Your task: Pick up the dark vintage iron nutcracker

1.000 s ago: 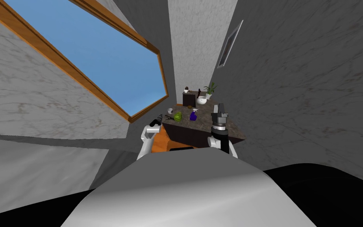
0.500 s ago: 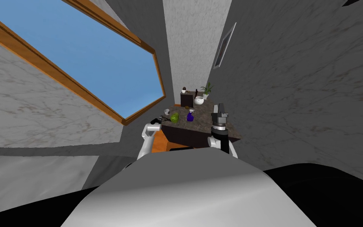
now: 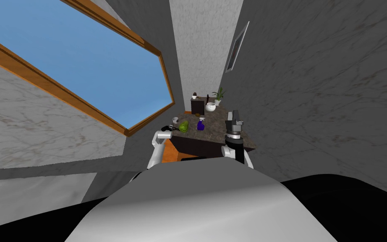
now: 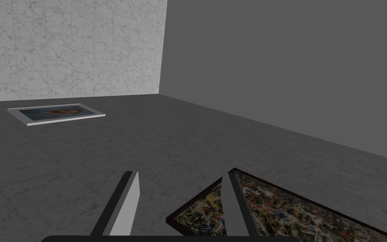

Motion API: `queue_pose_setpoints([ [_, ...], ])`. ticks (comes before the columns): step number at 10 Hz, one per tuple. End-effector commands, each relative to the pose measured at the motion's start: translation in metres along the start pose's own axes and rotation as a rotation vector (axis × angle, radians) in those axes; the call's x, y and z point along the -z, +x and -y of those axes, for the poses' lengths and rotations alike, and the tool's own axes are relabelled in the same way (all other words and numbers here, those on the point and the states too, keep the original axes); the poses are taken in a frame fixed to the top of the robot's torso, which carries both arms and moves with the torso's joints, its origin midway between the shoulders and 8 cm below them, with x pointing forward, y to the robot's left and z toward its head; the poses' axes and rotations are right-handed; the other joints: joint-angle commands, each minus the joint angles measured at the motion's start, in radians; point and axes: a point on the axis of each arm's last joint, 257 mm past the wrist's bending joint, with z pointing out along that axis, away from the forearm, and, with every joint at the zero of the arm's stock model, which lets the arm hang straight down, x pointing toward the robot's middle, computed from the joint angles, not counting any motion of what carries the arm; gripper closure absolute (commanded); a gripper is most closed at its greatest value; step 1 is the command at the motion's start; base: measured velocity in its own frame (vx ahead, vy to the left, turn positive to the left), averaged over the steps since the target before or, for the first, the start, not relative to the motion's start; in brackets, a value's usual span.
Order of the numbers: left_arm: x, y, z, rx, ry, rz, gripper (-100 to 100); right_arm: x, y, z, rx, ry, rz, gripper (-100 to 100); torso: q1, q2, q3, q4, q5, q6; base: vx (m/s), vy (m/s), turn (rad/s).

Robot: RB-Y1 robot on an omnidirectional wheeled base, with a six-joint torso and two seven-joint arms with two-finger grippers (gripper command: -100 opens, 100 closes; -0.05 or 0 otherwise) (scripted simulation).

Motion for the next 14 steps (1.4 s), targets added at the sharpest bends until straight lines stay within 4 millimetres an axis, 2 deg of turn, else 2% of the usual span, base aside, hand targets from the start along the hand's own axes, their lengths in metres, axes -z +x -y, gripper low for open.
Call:
queue_pose_setpoints([
  [1,-0.006,0.001,-0.005,0.001,0.0,0.0,-100,0.0,0.0,0.0,0.0,0.0,0.0,0,0.0,0.0,0.0,0.0,0.0,0.0,0.045,0.004,-0.007],
  [3,-0.006,0.001,-0.005,0.001,-0.002,0.0,-100,0.0,0.0,0.0,0.0,0.0,0.0,0,0.002,-0.002,-0.001,0.0,0.0,0.0,0.026,0.019,-0.034],
  [4,-0.006,0.001,-0.004,0.001,0.0,0.0,100,0.0,0.0,0.0,0.0,0.0,0.0,0,0.002,0.0,0.0,0.0,0.0,0.0,0.0,0.0,0.0],
  [8,-0.006,0.001,-0.004,0.001,0.0,0.0,100,0.0,0.0,0.0,0.0,0.0,0.0,0,0.001,0.001,0.001,0.0,0.0,0.0,0.0,0.0,0.0],
  [9,-0.006,0.001,-0.004,0.001,0.0,0.0,0,0.0,0.0,0.0,0.0,0.0,0.0,0,0.001,0.001,0.001,0.0,0.0,0.0,0.0,0.0,0.0],
  [10,-0.002,-0.004,0.012,0.0,0.027,0.012,-100,0.0,0.0,0.0,0.0,0.0,0.0,0,0.001,0.001,0.001,0.0,0.0,0.0,-0.067,0.084,0.113],
  [14,0.007,-0.021,0.049,-0.011,0.056,0.038,-100,0.0,0.0,0.0,0.0,0.0,0.0,0,0.016,0.006,0.004,0.002,0.004,-0.001,-0.093,0.196,0.066],
])
